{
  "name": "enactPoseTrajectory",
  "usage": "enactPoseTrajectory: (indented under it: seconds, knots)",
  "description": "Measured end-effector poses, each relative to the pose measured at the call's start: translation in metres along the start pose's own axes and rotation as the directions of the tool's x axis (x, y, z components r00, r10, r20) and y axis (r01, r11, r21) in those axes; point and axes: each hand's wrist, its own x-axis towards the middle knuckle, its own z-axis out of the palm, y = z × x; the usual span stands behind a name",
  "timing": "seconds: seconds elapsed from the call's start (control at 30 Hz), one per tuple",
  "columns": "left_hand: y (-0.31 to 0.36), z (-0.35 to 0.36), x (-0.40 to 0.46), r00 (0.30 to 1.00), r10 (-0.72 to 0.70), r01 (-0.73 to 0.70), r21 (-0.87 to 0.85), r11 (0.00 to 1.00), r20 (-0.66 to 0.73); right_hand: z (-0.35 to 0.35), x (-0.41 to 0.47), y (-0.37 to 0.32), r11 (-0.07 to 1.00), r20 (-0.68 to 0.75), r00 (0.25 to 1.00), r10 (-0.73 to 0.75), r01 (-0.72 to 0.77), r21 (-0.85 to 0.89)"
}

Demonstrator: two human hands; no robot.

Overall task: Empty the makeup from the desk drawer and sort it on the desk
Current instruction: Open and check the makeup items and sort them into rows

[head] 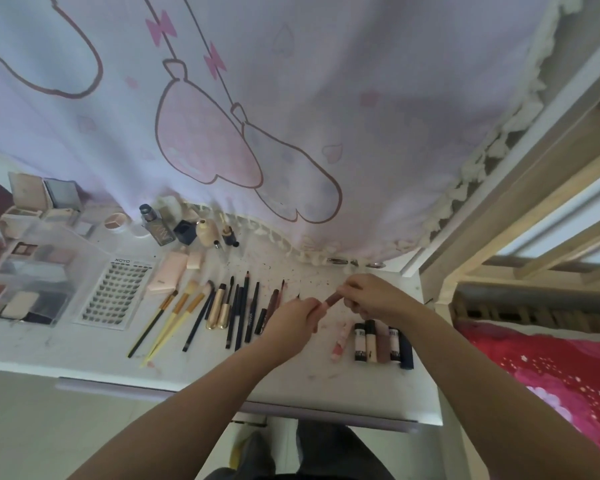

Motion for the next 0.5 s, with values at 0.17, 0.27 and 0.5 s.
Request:
enactPoseTrajectory:
  seconds: [0.17,0.27,0.5]
  knots:
    - [0.0,-0.005,-0.009,0.999,0.039,-0.039,0.036,0.999,-0.008,-0.002,-0.016,-0.003,0.998,0.061,0.996,0.058,-0.057,-0.023]
    - [-0.003,-0.005,-0.011,0.998,0.062,-0.059,0.087,0.994,-0.032,0.001,-0.017,-0.007,0.987,0.005,0.998,0.057,-0.055,-0.149]
    - [-0.005,-0.012,-0.016,0.994,0.098,-0.091,0.123,0.988,-0.053,0.001,-0.019,-0.008,0.995,0.031,0.998,0.056,-0.053,-0.082]
